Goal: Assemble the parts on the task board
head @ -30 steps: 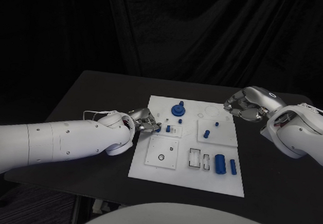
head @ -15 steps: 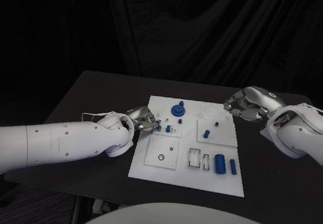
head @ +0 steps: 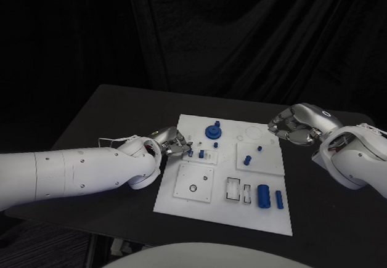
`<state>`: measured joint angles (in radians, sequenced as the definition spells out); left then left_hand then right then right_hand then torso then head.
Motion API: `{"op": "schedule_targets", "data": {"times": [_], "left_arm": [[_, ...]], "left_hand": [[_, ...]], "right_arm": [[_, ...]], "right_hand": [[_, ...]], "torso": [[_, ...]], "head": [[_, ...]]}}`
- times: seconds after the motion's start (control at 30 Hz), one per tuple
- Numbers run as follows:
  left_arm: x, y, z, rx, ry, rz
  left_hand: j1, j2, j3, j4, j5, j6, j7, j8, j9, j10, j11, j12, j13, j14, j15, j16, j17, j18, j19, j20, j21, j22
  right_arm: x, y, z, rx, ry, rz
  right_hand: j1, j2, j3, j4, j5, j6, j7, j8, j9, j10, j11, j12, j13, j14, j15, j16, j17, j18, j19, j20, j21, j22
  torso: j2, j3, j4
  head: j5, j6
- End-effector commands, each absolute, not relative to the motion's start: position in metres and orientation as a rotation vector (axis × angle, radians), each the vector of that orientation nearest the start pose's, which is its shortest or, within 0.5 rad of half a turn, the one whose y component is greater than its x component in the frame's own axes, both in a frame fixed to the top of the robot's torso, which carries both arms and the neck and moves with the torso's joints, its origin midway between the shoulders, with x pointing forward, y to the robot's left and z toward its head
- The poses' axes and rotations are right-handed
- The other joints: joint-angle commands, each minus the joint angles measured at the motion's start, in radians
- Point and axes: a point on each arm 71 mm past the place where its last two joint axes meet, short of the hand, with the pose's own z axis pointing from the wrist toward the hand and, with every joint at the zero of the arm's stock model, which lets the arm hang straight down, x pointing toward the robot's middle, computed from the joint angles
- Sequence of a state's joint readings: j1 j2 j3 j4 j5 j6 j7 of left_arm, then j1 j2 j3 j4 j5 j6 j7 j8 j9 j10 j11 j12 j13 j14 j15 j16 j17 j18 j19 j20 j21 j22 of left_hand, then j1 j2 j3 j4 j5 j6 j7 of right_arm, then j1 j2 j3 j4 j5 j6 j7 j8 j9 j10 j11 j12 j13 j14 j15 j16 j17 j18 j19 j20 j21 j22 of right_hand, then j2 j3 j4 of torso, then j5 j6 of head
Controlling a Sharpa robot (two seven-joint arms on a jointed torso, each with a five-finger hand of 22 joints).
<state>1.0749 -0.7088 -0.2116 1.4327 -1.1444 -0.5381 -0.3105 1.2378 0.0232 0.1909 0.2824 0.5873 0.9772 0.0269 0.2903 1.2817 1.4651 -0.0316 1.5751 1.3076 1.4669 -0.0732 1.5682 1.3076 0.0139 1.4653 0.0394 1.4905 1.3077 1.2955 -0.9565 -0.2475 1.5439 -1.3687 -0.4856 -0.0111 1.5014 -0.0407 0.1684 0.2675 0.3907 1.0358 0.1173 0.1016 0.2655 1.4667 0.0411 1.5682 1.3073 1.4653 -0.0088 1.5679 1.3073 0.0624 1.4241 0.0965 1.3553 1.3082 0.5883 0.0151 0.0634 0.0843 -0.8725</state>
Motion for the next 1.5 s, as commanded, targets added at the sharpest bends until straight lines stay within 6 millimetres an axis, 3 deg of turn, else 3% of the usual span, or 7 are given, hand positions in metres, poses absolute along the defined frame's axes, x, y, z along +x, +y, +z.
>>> {"op": "schedule_targets", "data": {"times": [0.03, 0.57, 0.73, 0.93, 1.0, 1.37, 1.5], "left_arm": [[0.4455, 0.1817, -0.3106, -0.341, 1.908, -0.562], [0.4418, 0.18, -0.3155, -0.335, 1.921, -0.572], [0.4417, 0.1802, -0.316, -0.334, 1.917, -0.575], [0.4416, 0.1804, -0.317, -0.334, 1.919, -0.575], [0.4415, 0.1806, -0.3174, -0.334, 1.92, -0.574], [0.4413, 0.1821, -0.3176, -0.338, 1.907, -0.577], [0.4415, 0.1827, -0.3166, -0.342, 1.889, -0.581]], "left_hand": [[0.005, -0.005, 0.009, 0.004, -0.009, -0.005, 0.003, -0.004, -0.003, 0.106, -0.004, -0.004, 0.263, 0.104, -0.007, 0.003, 0.263, 0.01, 0.05, -0.007, -0.008, 0.232], [-0.043, -0.015, 0.021, 0.009, -0.108, 0.003, 0.007, -0.008, -0.013, 0.106, 0.0, -0.004, 0.263, 0.104, -0.003, 0.003, 0.263, 0.01, 0.048, -0.003, -0.01, 0.231], [-0.116, -0.012, -0.007, 0.01, -0.242, 0.009, 0.01, -0.014, -0.024, 0.106, 0.004, -0.004, 0.263, 0.104, 0.0, 0.003, 0.263, 0.01, 0.048, 0.001, -0.011, 0.231], [-0.144, -0.008, -0.026, 0.011, -0.291, 0.011, 0.012, -0.016, -0.028, 0.106, 0.006, -0.004, 0.263, 0.104, 0.002, 0.003, 0.263, 0.011, 0.048, 0.002, -0.012, 0.23], [-0.145, -0.004, -0.026, 0.009, -0.281, 0.011, 0.011, -0.017, -0.029, 0.106, 0.006, -0.004, 0.263, 0.104, 0.002, 0.003, 0.263, 0.011, 0.048, 0.002, -0.011, 0.231], [-0.067, -0.007, 0.018, 0.004, -0.108, 0.015, 0.003, -0.012, -0.027, 0.106, -0.002, -0.004, 0.263, 0.104, -0.005, 0.003, 0.263, 0.011, 0.048, -0.003, -0.011, 0.231], [-0.061, -0.009, 0.025, 0.004, -0.09, 0.017, 0.002, -0.01, -0.026, 0.106, -0.003, -0.004, 0.263, 0.104, -0.005, 0.003, 0.263, 0.01, 0.049, -0.004, -0.01, 0.231]], "right_arm": [[0.4676, -0.2549, -0.2011, -0.107, 1.627, 0.6], [0.4676, -0.2551, -0.2017, -0.105, 1.631, 0.598], [0.4674, -0.2548, -0.2021, -0.106, 1.633, 0.598], [0.4673, -0.2549, -0.2027, -0.105, 1.636, 0.597], [0.4672, -0.2549, -0.2029, -0.105, 1.637, 0.597], [0.4672, -0.2549, -0.2035, -0.105, 1.64, 0.596], [0.4671, -0.2551, -0.2037, -0.105, 1.641, 0.596]], "right_hand": [[0.008, -0.001, 0.006, 0.0, 0.003, 0.006, -0.004, 0.0, 0.001, 0.104, 0.001, 0.003, 0.263, 0.105, -0.005, 0.003, 0.263, -0.005, 0.001, 0.001, -0.001, 0.188], [0.008, -0.001, 0.006, 0.0, 0.003, 0.006, -0.004, 0.0, 0.001, 0.104, 0.001, 0.003, 0.263, 0.105, -0.005, 0.003, 0.263, -0.005, 0.001, 0.001, -0.001, 0.188], [0.008, -0.001, 0.006, 0.0, 0.003, 0.006, -0.004, 0.0, 0.001, 0.104, 0.001, 0.003, 0.263, 0.105, -0.005, 0.003, 0.263, -0.005, 0.001, 0.001, -0.001, 0.188], [0.008, -0.002, 0.007, -0.001, 0.005, 0.007, -0.004, 0.0, 0.002, 0.104, 0.002, 0.003, 0.263, 0.105, -0.005, 0.003, 0.263, -0.005, 0.001, 0.001, -0.001, 0.187], [0.008, -0.002, 0.007, -0.001, 0.005, 0.007, -0.004, 0.0, 0.002, 0.104, 0.002, 0.003, 0.263, 0.105, -0.005, 0.003, 0.263, -0.005, 0.001, 0.001, -0.001, 0.187], [0.008, -0.002, 0.007, -0.001, 0.005, 0.007, -0.004, 0.0, 0.002, 0.104, 0.002, 0.003, 0.263, 0.105, -0.005, 0.003, 0.263, -0.005, 0.001, 0.001, -0.001, 0.187], [0.008, -0.002, 0.008, -0.001, 0.005, 0.007, -0.004, 0.001, 0.003, 0.104, 0.002, 0.003, 0.263, 0.105, -0.005, 0.003, 0.263, -0.005, 0.001, 0.001, -0.001, 0.187]], "torso": [[0.001, -0.0009, 0.0001], [-0.001, -0.0008, 0.0004], [0.0, -0.0004, 0.0005], [0.0, -0.0003, 0.0004], [0.0, -0.0004, 0.0005], [0.0, -0.0002, 0.0004], [0.0, -0.0002, 0.0004]], "head": [[-0.002, 0.0], [-0.002, 0.0], [-0.001, 0.0], [-0.001, 0.0], [-0.001, 0.0], [0.0, 0.0], [0.0, 0.0]]}}
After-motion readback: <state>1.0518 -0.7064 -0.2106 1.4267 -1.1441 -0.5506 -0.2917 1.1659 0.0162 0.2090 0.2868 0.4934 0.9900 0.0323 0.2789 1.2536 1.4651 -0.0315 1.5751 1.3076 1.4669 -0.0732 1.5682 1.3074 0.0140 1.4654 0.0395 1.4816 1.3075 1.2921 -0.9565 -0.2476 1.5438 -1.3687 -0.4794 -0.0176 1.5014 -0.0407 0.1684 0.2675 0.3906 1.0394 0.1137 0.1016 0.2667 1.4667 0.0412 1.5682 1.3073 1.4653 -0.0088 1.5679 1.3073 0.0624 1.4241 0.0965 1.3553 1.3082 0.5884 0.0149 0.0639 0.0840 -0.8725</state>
